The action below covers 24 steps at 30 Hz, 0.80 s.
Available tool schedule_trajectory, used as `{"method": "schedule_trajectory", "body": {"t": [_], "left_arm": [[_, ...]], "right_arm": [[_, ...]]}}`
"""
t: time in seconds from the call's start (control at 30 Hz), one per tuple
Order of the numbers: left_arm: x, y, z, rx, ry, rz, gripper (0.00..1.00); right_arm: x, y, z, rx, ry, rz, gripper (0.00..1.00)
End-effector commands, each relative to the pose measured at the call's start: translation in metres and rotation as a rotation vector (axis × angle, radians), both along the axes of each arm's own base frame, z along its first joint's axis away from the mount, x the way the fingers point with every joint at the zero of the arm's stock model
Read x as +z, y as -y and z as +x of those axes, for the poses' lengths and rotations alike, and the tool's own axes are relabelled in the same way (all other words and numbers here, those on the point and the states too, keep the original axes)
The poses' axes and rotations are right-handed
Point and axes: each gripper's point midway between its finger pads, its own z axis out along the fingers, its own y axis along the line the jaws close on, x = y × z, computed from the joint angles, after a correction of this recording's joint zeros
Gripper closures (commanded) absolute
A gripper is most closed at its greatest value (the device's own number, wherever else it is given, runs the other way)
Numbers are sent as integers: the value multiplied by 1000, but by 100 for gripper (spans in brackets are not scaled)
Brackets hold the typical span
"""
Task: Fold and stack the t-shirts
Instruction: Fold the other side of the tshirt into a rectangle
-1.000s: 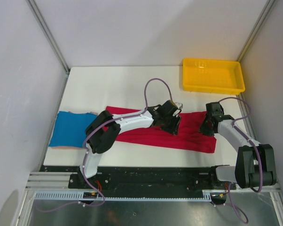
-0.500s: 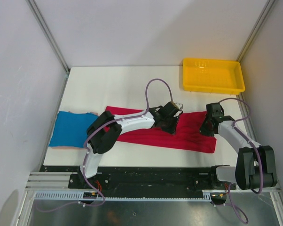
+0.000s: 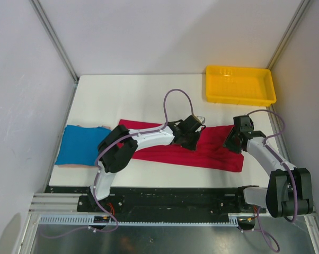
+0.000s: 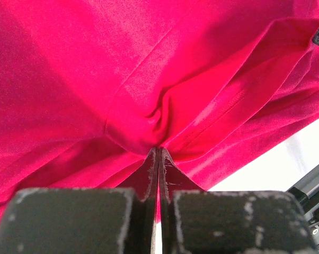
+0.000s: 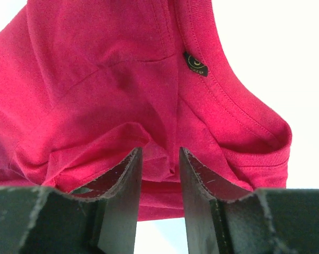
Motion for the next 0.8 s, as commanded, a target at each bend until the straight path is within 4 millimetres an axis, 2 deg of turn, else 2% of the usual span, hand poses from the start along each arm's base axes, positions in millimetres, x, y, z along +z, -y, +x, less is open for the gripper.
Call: {"method": "schedule_trajectory", "body": {"t": [0.0, 0.4, 0.57, 0.67, 0.77], "left_arm": [[14, 1, 1, 16, 29, -22, 100], [12, -7, -3, 20, 28, -9, 100], [13, -11, -5, 18, 31, -5, 100], [14, -13, -5, 21, 35, -4, 100], [15, -14, -6, 20, 38, -2, 100]], "right_arm": [[2, -3, 8, -13, 32, 23, 61], [10, -7, 9, -19, 62, 50, 56], [6, -19, 7, 2, 44, 82, 56], [6, -28, 6, 18, 43, 92, 58], [6, -33, 2, 30, 36, 94, 68]]}}
